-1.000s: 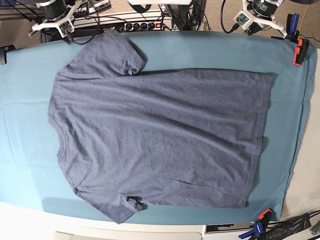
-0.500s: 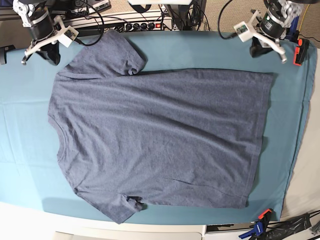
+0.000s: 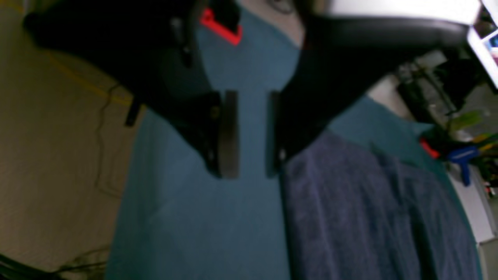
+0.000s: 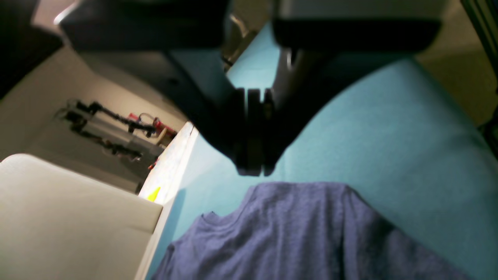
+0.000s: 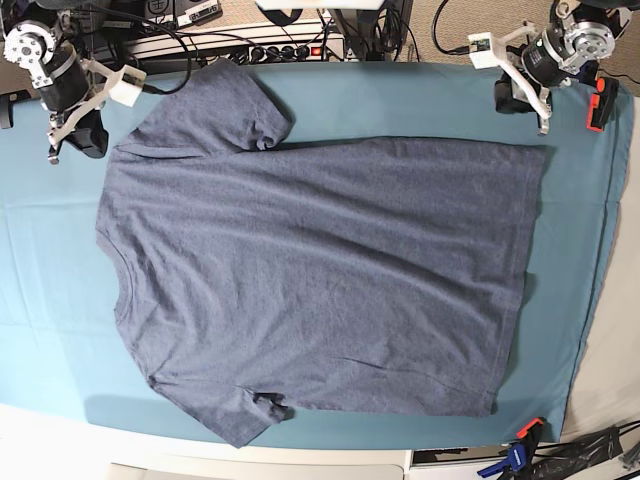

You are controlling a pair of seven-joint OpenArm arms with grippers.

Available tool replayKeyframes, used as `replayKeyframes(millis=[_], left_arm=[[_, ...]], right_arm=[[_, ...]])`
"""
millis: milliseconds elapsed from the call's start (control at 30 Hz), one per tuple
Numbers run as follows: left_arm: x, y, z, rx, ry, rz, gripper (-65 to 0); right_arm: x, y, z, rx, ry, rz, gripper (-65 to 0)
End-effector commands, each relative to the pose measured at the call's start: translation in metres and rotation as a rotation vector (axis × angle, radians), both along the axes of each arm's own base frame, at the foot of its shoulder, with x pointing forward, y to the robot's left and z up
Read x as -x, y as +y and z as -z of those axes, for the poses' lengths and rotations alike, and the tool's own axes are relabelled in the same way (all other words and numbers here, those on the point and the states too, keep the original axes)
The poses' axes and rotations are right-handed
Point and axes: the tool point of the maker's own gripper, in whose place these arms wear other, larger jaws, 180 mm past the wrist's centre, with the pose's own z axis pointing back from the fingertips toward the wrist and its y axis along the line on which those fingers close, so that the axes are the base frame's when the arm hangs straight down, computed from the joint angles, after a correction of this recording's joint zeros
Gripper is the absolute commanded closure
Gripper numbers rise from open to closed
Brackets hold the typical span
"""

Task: Fold the T-shirt properly
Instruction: 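Lower both grippers toward the shoulder corners of the grey T-shirt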

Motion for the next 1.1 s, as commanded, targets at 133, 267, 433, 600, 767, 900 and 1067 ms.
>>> replayKeyframes(millis=[133, 267, 433, 600, 767, 900, 1067], left_arm=[[-0.006, -0.002, -0.008, 0.007, -0.039, 0.011, -14.4], [0.003, -0.005, -0.003, 0.042, 0.028, -0.009, -14.4], [0.018, -0.008, 0.005, 0.056, 0.126, 0.003, -14.4], [0.029, -0.018, 0.006, 0.121, 0.197, 0.009, -14.5], [0.029, -0.021, 0.006, 0.138, 0.202, -0.001, -15.3], [0.027, -0.02, 0.005, 0.134, 0.186, -0.006, -26.0], [0.014, -0.014, 0.001, 0.122, 0.12, -0.048, -26.9]], right_arm=[[-0.001, 0.013, -0.002, -0.037, 0.025, -0.065, 0.0], [0.022, 0.028, 0.02, -0.099, 0.202, -0.124, 0.0], [0.031, 0.038, 0.026, -0.145, 0.257, -0.163, 0.0], [0.03, 0.037, 0.025, -0.166, 0.252, -0.136, 0.0], [0.026, 0.022, 0.025, -0.131, 0.237, -0.055, 0.0], [0.026, 0.019, 0.025, -0.11, 0.235, -0.052, -2.5], [0.026, 0.013, 0.027, -0.146, 0.24, 0.017, -21.2]])
